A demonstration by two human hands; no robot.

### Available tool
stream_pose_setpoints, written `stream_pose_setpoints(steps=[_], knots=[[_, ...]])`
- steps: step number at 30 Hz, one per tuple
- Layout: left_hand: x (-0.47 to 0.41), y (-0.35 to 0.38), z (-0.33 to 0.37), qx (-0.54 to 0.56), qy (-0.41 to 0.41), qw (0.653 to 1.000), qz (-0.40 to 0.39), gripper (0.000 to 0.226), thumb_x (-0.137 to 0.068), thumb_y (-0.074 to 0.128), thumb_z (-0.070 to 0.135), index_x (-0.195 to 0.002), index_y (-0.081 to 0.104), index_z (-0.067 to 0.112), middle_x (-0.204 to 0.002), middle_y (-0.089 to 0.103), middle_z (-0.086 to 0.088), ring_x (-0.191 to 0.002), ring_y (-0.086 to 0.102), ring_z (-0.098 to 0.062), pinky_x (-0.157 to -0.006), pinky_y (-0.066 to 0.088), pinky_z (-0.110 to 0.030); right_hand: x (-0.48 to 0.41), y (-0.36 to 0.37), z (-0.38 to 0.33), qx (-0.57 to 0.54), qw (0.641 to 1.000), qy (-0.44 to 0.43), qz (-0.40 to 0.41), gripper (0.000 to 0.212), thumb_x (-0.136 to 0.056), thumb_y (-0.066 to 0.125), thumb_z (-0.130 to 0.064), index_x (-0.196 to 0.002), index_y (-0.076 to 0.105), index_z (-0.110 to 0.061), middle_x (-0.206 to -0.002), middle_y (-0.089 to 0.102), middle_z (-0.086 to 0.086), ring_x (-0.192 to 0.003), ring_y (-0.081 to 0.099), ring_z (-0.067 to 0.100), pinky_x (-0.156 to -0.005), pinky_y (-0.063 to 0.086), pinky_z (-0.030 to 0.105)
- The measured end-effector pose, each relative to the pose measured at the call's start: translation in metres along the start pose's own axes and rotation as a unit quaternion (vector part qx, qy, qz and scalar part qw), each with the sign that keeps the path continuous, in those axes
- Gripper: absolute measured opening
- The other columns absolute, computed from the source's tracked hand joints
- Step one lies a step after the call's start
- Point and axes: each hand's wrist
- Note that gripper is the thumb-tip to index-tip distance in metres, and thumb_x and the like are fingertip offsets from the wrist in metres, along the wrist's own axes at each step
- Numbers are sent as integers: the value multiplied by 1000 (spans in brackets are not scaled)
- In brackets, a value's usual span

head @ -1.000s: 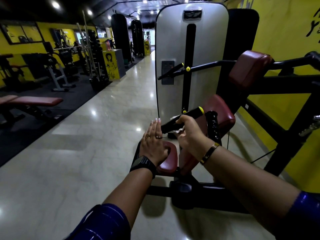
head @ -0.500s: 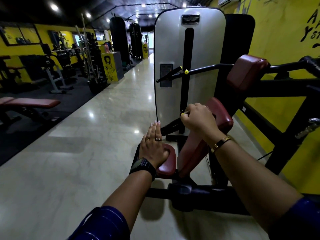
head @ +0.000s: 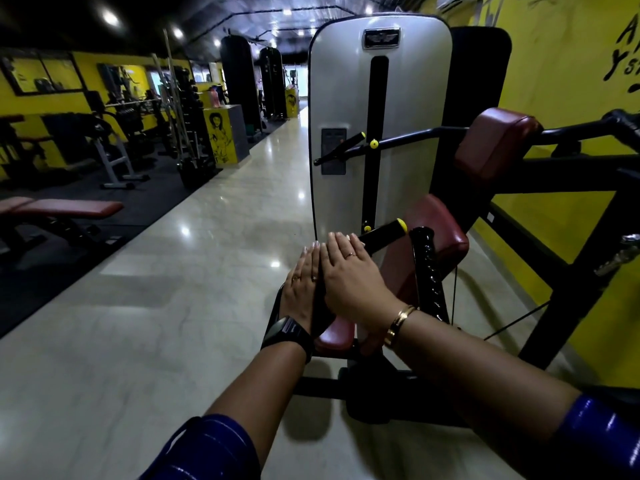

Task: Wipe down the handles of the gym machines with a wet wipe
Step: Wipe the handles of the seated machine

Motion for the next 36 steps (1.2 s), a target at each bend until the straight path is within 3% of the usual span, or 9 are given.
stream_pose_setpoints(steps=[6,8,10,13,16,21,25,28,36], knots=[[-1,1,1,2,-18,1000,-19,82,-81,37,37,-151,17,-1,-145,47,-15,-128,53,-25,-96,50,-34,17,-4,-39,23,999,34,-12,74,-101,0,-11,-100,73,-3,-117,67,15,-112,62,9,-115,-16,37],[-1,-1,5,19,-18,999,-20,80,-76,45,37,-143,28,-3,-141,51,-19,-125,55,-31,-94,51,-41,10,3,-21,35,993,112,1,57,-104,8,-32,-149,26,-2,-156,9,19,-147,13,21,-95,-42,45],[-2,-1,5,26,-13,999,-16,98,-62,72,31,-143,30,-1,-139,52,-21,-125,55,-34,-94,50,-44,1,14,14,37,987,158,14,74,-100,30,-39,-149,-13,-3,-154,-22,16,-145,-18,30,-88,-46,45],[-1,-3,6,20,-23,999,-30,113,-47,87,29,-143,36,-2,-139,53,-20,-125,56,-32,-95,49,-40,0,7,27,106,970,183,121,68,-98,37,-31,-152,5,-3,-158,-4,19,-147,-1,34,-101,-33,46],[-1,-6,6,14,-20,999,-40,84,-73,59,39,-141,33,-3,-138,54,-19,-123,57,-30,-94,50,-40,10,-11,-6,-12,993,114,18,60,-102,25,-23,-151,-6,-4,-154,-20,9,-144,-18,31,-107,-29,37],[-3,-7,1,5,-17,998,-62,68,-81,40,36,-138,34,-2,-136,56,-17,-121,60,-28,-88,56,-39,-10,37,-38,40,999,20,-6,53,-92,31,-28,-134,48,0,-149,40,12,-137,40,17,-121,-3,38],[-3,-3,3,16,-23,998,-51,102,-54,84,25,-141,36,-2,-136,56,-18,-123,58,-29,-92,52,-39,-17,10,17,65,989,104,80,56,-93,44,-24,-143,33,1,-144,40,19,-142,26,30,-116,-3,47],[-1,-5,5,37,-32,997,-55,104,-57,74,18,-149,29,-1,-150,40,-19,-137,42,-32,-108,38,-43,-18,6,45,68,971,192,125,60,-68,75,-23,-119,61,4,-115,62,21,-123,49,37,-113,23,49],[-2,-13,9,50,-54,994,-77,99,-68,73,14,-151,21,-1,-156,27,-19,-145,28,-31,-115,24,-39,17,-10,31,-100,983,83,130,29,-94,46,-6,-119,60,-9,-118,61,8,-111,57,26,-93,43,32]])
Point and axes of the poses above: each hand's wrist, its own x-axis away from the middle knuckle, its own y-axis out of the palm, z = x × y
